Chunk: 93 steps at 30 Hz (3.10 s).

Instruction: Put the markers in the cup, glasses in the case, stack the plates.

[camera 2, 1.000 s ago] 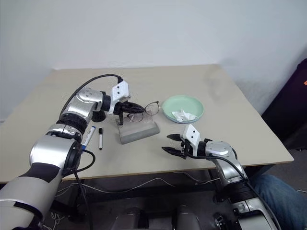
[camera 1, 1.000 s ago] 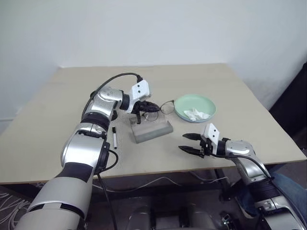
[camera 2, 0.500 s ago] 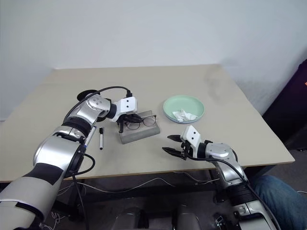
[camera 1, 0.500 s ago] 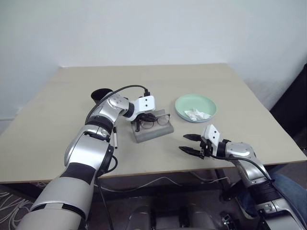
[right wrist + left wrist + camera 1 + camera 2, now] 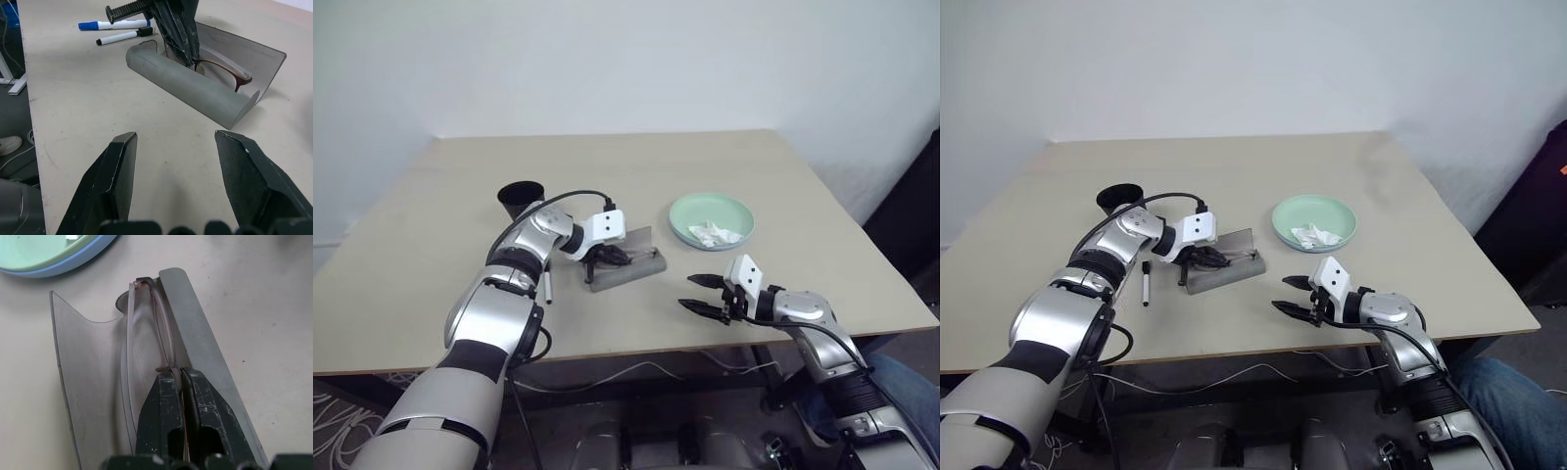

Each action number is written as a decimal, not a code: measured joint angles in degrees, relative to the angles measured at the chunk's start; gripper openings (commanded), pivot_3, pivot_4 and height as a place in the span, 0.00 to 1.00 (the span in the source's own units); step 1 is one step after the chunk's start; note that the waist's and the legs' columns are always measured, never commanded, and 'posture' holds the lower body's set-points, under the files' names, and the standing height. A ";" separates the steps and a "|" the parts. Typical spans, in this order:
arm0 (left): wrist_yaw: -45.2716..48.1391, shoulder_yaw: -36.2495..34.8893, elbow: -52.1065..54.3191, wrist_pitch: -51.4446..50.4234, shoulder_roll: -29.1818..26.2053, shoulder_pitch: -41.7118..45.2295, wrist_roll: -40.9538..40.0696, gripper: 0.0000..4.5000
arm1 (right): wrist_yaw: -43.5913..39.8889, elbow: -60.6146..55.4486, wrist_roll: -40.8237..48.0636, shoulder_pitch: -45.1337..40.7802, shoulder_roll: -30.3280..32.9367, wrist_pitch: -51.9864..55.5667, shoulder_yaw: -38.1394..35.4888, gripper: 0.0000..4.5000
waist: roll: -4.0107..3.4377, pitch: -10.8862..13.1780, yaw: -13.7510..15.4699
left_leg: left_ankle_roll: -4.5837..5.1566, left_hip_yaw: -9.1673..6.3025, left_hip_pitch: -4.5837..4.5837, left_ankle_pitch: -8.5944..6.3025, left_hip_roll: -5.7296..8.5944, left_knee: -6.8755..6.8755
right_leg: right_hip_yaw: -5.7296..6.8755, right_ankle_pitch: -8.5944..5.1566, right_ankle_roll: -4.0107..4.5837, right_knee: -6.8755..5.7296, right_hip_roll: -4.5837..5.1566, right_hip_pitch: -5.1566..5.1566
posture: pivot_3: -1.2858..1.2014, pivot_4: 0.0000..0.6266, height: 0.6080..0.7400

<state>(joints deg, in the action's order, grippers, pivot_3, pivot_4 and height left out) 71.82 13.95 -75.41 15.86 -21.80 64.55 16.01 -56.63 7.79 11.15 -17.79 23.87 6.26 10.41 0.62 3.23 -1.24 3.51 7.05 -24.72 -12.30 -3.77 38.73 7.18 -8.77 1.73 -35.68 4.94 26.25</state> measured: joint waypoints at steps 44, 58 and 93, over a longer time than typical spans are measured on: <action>-10.68 -8.83 0.29 -4.54 1.95 2.47 -5.91 0.10 | -0.42 0.55 -0.60 -0.08 -0.11 -0.26 0.54 0.61 | 0.03 -0.01 0.00 | 0.00 0.00 0.00 0.00 0.05 0.06 | -0.01 0.01 -0.01 -0.06 0.00 -0.04 | 0.52 0.00 1.00; -26.23 -3.19 -1.08 -1.70 -0.77 1.47 2.26 0.01 | -0.59 -4.69 2.18 -3.35 2.56 1.40 -3.34 0.61 | 0.03 -0.01 0.04 | 0.00 0.01 0.01 0.00 0.07 0.05 | -0.01 0.02 -0.03 -0.07 0.00 -0.02 | 0.52 0.00 1.00; -8.65 -11.02 13.94 -7.71 -2.06 -15.22 -10.57 0.01 | -0.26 -6.07 3.03 -4.42 2.60 2.35 -3.94 0.61 | 0.01 -0.04 -0.04 | 0.00 0.01 0.11 0.00 -0.20 0.06 | 0.00 0.02 0.00 -0.12 -0.01 -0.06 | 0.52 0.00 1.00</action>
<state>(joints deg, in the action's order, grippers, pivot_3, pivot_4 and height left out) 63.17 2.94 -61.47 8.15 -23.85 49.33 5.43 -56.88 1.73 14.18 -22.22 26.47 8.61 6.47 0.63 3.20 -1.28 3.50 7.06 -24.61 -12.30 -3.97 38.79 7.18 -8.75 1.73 -35.80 4.94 26.19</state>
